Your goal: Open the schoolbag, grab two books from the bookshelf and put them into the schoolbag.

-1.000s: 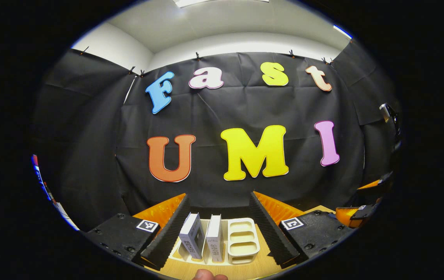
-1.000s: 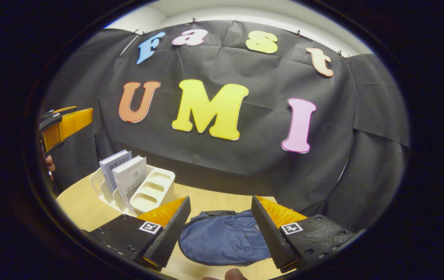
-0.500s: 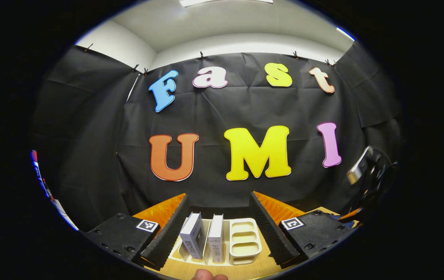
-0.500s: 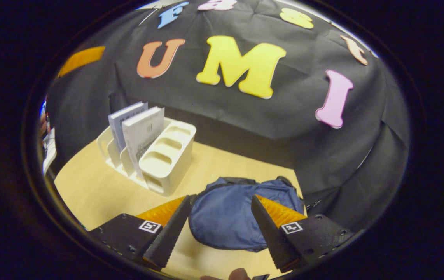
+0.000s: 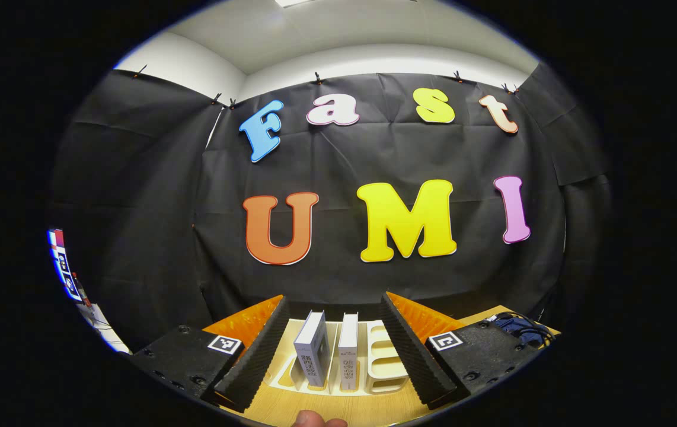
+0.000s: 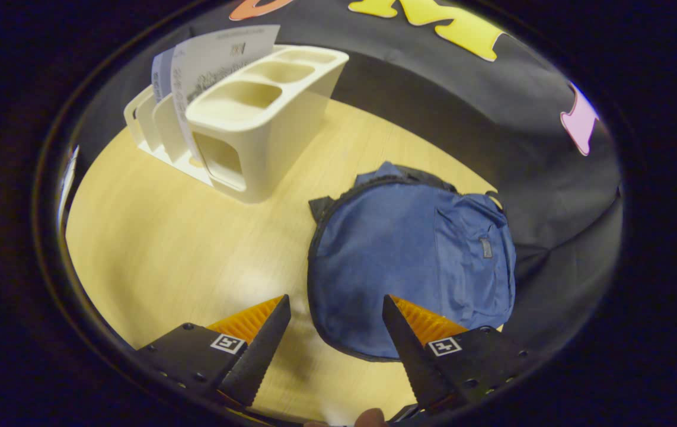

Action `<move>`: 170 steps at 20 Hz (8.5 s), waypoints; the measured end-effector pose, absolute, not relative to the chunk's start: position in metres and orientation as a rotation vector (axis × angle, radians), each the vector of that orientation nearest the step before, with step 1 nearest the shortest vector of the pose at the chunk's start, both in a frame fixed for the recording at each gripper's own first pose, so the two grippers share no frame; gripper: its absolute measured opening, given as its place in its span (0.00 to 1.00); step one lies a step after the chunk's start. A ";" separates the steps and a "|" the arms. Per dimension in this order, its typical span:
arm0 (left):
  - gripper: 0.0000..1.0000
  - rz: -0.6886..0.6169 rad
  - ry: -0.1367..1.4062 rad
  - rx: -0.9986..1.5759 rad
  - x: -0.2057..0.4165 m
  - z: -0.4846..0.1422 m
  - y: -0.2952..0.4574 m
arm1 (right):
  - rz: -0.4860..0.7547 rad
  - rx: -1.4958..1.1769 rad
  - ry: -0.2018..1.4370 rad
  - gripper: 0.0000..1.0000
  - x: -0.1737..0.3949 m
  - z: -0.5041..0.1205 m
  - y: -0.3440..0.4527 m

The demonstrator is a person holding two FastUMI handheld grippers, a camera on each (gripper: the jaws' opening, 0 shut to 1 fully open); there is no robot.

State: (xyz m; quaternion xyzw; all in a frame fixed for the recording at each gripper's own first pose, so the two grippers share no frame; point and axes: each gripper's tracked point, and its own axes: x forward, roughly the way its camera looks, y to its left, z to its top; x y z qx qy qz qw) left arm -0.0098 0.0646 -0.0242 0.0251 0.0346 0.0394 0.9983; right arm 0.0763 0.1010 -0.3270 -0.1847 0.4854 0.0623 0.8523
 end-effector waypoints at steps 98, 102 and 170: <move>0.43 -0.125 1.114 0.002 0.095 -0.149 0.072 | 0.054 0.005 0.975 0.01 0.174 -0.169 -0.172; 0.43 -0.127 1.010 -0.147 0.065 -0.086 0.082 | 0.049 -0.004 0.965 0.01 0.168 -0.166 -0.170; 0.98 -0.028 0.640 -0.027 0.100 -0.064 -0.016 | 0.167 -0.146 0.896 0.01 0.143 -0.150 -0.098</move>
